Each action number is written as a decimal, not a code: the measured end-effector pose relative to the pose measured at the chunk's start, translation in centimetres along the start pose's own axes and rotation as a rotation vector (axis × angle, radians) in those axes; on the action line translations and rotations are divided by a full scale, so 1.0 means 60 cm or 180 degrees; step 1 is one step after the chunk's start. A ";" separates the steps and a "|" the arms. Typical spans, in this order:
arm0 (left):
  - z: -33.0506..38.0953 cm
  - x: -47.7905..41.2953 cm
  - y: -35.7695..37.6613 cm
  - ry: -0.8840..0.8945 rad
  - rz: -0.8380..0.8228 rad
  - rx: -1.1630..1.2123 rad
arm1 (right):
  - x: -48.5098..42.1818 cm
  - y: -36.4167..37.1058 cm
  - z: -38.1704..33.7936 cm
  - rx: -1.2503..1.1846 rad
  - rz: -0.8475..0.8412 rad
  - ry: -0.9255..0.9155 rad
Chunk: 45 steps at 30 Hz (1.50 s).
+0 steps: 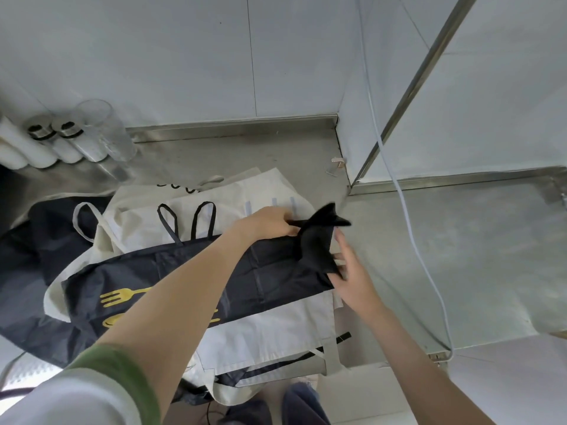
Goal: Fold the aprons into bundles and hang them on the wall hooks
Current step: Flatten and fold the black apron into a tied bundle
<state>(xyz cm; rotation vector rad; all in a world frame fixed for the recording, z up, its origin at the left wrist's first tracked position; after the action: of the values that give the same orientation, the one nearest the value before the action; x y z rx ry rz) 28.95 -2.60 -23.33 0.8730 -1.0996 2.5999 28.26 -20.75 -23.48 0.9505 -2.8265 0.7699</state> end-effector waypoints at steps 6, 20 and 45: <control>0.046 -0.039 0.018 -0.0127 -0.0512 0.0495 | 0.001 -0.033 0.044 -0.2274 0.0613 0.0944; 0.048 -0.107 0.034 -0.0425 -0.0417 0.1045 | 0.016 0.003 0.151 -0.2812 0.0824 0.1727; 0.041 -0.052 0.022 -0.0043 -0.0528 -0.0320 | 0.033 0.023 0.016 0.1318 -0.0198 -0.0366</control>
<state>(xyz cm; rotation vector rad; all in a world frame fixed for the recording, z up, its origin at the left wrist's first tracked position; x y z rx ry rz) 32.05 -5.07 -24.57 0.9185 -1.1006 2.3871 25.96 -21.34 -24.47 1.1580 -2.7675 1.3688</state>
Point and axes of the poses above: each hand's wrist, its own x-axis away from the middle knuckle, its own y-axis out of the palm, z = x × y, the point moved 10 cm from there along -x, towards the middle knuckle, and after that the axes turned 1 degree about z, right-handed, at the moved point
